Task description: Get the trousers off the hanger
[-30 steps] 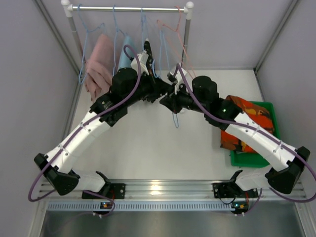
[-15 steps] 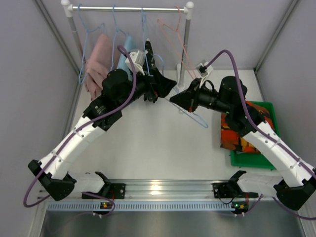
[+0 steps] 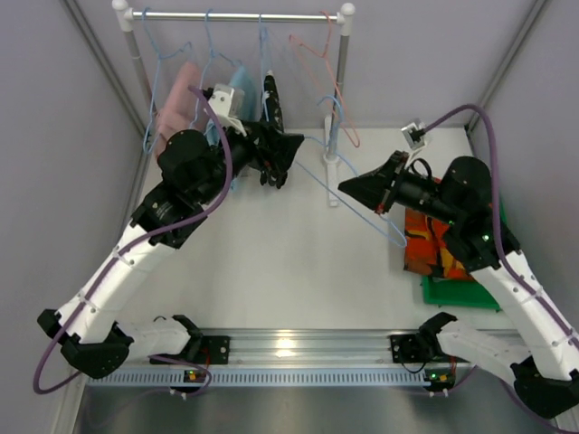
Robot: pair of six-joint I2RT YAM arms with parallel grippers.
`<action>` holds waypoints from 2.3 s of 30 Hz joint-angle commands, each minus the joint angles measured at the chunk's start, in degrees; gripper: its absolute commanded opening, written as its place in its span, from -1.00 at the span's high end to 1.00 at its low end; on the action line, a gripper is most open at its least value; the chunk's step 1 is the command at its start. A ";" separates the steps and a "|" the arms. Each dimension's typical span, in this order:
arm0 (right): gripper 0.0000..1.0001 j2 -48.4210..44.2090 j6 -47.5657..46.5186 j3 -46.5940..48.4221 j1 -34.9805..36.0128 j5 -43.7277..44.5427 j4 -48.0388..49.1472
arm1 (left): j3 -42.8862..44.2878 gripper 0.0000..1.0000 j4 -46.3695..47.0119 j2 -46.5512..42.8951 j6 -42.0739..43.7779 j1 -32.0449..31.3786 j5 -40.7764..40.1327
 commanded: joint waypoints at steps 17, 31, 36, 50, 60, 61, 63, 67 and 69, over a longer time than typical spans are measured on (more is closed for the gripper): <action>1.00 3.19 -4.42 12.58 -0.27 14.99 -1.52 | 10.32 -0.98 -1.53 0.92 6.53 12.25 -19.99; 1.00 29.37 -8.11 34.03 2.19 21.08 4.81 | 9.00 -0.98 -6.36 -3.29 10.76 20.16 -26.76; 1.00 37.91 -8.20 42.27 2.28 23.89 8.42 | 6.55 -0.98 -9.88 -4.78 7.34 22.62 -24.92; 1.00 55.32 -7.15 54.61 2.20 26.89 8.60 | 11.28 -0.98 -24.63 -0.92 7.68 24.82 -18.85; 0.28 54.54 -6.71 49.00 1.84 25.04 10.79 | 14.45 -0.98 -31.15 0.93 6.63 24.82 -7.53; 0.04 52.70 -6.71 47.67 1.84 24.78 11.49 | 14.36 -0.98 -31.93 1.01 6.54 24.82 -6.73; -0.35 50.50 -6.88 43.99 1.84 24.42 11.85 | 14.19 -0.98 -32.73 1.10 6.80 24.82 -3.66; -0.80 43.04 -9.60 37.83 1.84 24.77 11.24 | 12.69 -0.98 -33.43 1.01 8.03 24.82 0.91; -0.95 40.22 -11.44 34.49 1.76 25.12 9.66 | 12.60 -0.98 -34.40 1.28 8.56 24.82 3.37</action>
